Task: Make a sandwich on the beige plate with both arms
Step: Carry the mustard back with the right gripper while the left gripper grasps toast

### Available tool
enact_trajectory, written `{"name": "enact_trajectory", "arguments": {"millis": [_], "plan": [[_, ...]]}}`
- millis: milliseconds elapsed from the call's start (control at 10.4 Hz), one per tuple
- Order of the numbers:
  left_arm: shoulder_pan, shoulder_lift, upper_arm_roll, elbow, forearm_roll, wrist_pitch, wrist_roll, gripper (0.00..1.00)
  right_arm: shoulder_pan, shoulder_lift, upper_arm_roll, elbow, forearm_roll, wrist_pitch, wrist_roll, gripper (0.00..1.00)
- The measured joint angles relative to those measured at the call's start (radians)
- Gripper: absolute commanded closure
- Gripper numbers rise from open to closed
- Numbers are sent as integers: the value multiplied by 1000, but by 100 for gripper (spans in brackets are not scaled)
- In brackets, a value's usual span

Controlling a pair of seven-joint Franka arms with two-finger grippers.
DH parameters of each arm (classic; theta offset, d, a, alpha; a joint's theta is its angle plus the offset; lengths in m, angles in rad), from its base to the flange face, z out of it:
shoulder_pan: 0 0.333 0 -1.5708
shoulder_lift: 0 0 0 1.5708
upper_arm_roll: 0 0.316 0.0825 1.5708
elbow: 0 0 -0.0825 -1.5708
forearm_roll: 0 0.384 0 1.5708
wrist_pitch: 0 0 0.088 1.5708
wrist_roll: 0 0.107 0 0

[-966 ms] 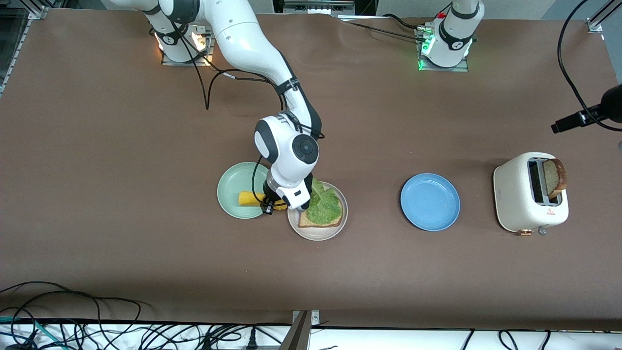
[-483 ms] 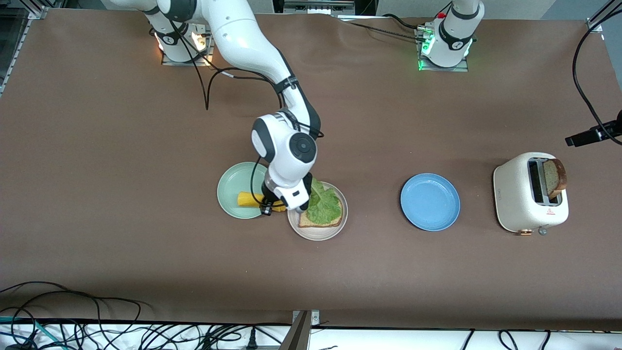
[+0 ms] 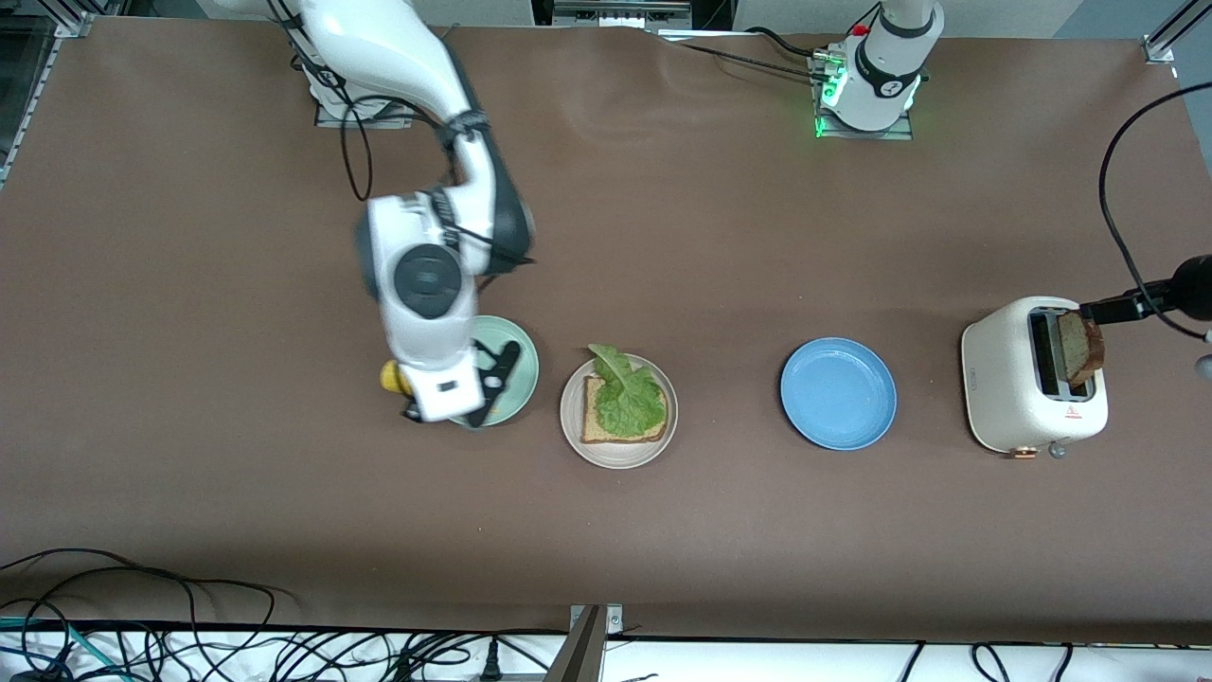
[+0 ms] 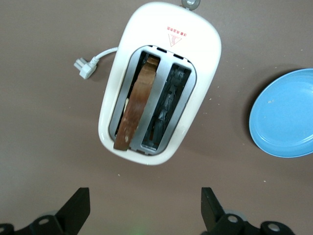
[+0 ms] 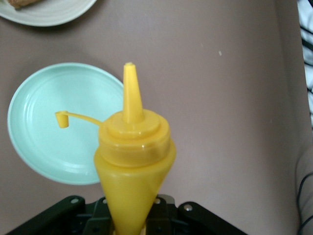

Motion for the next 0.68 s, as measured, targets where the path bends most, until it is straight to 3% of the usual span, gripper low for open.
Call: {"name": "enact_trajectory", "arguments": {"millis": [676], "plan": [[38, 134, -1, 11, 0, 69, 71, 0, -182, -413, 55, -501, 41, 255, -15, 100]]}}
